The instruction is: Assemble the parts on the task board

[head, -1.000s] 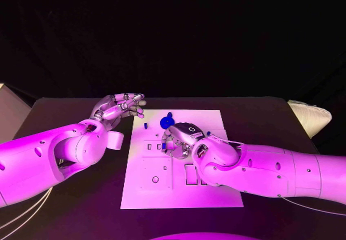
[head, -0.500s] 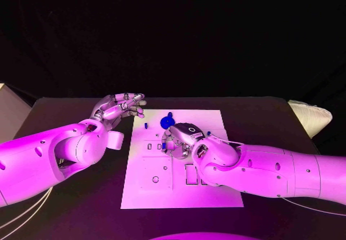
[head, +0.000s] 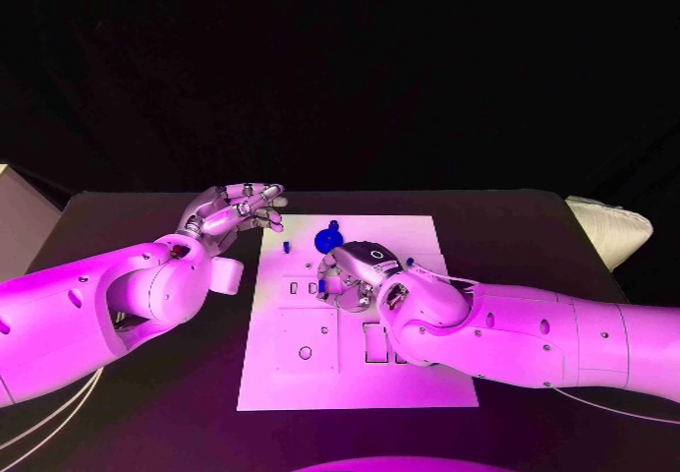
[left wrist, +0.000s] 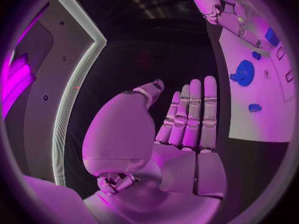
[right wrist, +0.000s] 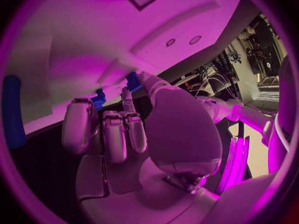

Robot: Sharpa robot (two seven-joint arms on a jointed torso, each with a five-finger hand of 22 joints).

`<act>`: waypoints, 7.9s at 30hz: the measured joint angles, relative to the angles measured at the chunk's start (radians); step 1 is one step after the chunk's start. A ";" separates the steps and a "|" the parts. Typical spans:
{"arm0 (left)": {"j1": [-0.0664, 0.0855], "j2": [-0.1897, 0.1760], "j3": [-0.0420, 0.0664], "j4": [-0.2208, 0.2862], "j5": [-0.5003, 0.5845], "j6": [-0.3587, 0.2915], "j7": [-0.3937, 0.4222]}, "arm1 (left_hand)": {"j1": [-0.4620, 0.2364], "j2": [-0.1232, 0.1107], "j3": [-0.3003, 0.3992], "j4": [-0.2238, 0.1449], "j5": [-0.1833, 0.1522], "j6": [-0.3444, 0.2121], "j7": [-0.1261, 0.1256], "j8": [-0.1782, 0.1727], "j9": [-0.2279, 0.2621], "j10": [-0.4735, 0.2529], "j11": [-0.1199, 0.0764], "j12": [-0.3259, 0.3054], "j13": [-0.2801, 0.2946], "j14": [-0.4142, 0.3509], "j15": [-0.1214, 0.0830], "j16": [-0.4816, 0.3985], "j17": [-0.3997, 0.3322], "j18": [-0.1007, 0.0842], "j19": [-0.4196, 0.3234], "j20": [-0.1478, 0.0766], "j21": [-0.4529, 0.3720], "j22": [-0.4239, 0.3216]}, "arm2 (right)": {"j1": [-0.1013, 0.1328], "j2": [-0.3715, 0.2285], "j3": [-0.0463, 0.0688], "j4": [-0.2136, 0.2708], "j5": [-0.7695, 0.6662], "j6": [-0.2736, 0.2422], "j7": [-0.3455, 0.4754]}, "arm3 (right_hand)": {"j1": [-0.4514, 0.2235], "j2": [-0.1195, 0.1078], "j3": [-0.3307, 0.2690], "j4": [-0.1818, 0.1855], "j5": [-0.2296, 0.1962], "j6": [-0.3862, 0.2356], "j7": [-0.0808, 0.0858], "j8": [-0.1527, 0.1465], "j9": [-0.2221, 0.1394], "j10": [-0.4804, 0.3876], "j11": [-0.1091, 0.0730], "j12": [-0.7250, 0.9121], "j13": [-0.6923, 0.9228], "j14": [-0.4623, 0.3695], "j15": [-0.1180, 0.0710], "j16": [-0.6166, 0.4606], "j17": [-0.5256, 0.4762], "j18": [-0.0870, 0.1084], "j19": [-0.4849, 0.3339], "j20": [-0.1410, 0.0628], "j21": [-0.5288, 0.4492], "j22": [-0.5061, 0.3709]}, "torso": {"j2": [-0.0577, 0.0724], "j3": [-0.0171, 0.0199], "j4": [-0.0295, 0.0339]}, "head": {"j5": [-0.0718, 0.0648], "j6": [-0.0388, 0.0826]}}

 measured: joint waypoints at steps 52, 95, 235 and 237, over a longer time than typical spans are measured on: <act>0.105 0.169 -0.011 -0.141 -0.710 0.364 -0.813 | -0.228 -0.009 0.000 0.130 0.005 0.036 -0.097 0.386 0.271 0.097 -0.111 1.031 0.783 0.543 -0.111 0.748 0.821 -0.070 0.470 -0.109 0.546 0.741 | 0.176 -0.250 0.018 0.002 0.768 -0.126 0.341 | 0.119 0.031 -0.082 0.058 0.055 -0.046 0.021 -0.031 -0.021 0.000 0.014 -0.024 0.000 0.000 0.014 0.000 0.000 0.000 -0.014 0.022 -0.082 -0.047 | -0.044 0.0200 -0.0071 | 0.033 -0.019; 0.129 0.347 -0.052 -0.277 -0.957 0.632 -0.926 | -0.283 0.004 -0.042 0.138 0.005 0.010 -0.107 0.402 0.336 0.093 -0.114 1.031 0.771 0.545 -0.113 0.747 0.821 -0.070 0.474 -0.113 0.550 0.751 | 0.182 -0.239 0.017 -0.043 0.838 -0.105 0.332 | 0.115 0.027 -0.082 0.058 0.055 -0.056 0.024 -0.035 -0.024 0.000 0.021 -0.036 0.000 0.000 0.014 0.000 0.001 0.000 -0.018 0.025 -0.092 -0.053 | -0.042 0.0180 -0.0075 | 0.035 -0.037; 0.093 0.297 -0.063 -0.212 -1.023 0.541 -0.935 | -0.318 -0.013 0.344 0.004 0.192 0.017 -0.145 0.541 0.651 0.176 -0.178 1.042 0.764 0.545 -0.170 0.794 0.821 -0.101 0.545 -0.163 0.592 0.876 | 0.177 -0.232 0.017 -0.060 0.830 -0.062 0.304 | 0.111 0.032 -0.076 0.064 0.055 -0.063 0.024 -0.035 -0.024 0.000 0.021 -0.036 0.000 0.000 0.021 0.000 0.001 0.000 -0.018 0.025 -0.099 -0.059 | -0.041 0.0200 -0.0064 | 0.039 -0.093; 0.093 0.298 -0.063 -0.212 -1.023 0.542 -0.935 | -0.318 -0.013 0.344 0.004 0.192 0.017 -0.145 0.541 0.652 0.176 -0.178 1.042 0.764 0.545 -0.170 0.794 0.821 -0.101 0.545 -0.163 0.592 0.877 | 0.177 -0.232 0.017 -0.060 0.830 -0.062 0.303 | 0.111 0.032 -0.076 0.064 0.055 -0.063 0.024 -0.035 -0.024 0.000 0.021 -0.036 0.000 0.000 0.021 0.000 0.001 0.000 -0.018 0.025 -0.099 -0.059 | -0.041 0.0201 -0.0064 | 0.039 -0.094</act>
